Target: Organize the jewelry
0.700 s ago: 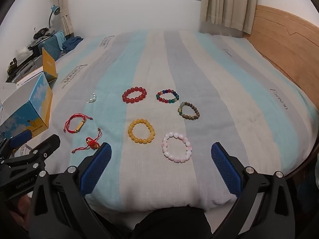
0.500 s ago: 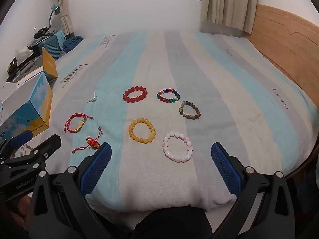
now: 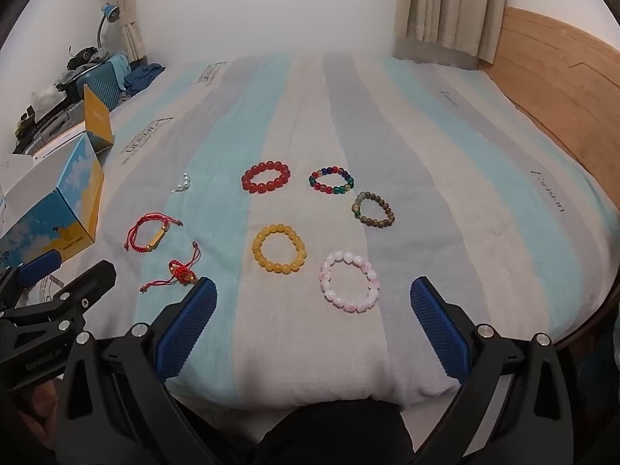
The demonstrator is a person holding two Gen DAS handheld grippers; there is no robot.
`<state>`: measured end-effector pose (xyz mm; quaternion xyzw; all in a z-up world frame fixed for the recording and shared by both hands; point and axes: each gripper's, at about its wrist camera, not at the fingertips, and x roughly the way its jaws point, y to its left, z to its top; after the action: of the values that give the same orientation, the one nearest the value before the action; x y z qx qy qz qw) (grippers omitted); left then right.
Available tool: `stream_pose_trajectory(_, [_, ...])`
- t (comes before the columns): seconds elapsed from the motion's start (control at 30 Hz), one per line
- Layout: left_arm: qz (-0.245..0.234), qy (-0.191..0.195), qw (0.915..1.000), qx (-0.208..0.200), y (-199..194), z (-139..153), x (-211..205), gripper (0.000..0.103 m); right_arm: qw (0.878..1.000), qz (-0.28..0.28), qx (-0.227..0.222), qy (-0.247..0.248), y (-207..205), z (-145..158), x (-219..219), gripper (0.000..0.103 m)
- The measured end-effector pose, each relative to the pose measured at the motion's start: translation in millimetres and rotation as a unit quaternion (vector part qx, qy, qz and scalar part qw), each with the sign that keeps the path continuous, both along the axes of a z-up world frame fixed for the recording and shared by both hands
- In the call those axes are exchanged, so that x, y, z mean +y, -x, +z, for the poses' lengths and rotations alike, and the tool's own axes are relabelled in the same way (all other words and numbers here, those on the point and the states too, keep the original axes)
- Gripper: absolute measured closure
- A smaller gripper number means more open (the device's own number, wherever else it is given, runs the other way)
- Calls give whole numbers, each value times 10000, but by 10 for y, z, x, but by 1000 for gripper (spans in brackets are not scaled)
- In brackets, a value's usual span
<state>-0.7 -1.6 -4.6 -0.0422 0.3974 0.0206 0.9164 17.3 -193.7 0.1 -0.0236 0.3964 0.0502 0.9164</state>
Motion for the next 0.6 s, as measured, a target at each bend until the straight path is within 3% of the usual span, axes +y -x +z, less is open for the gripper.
stream_pose_trajectory(0.6, [-13,-58,10000,67,20,-28,19,6,10000,53,33,53,16,-24,30,7])
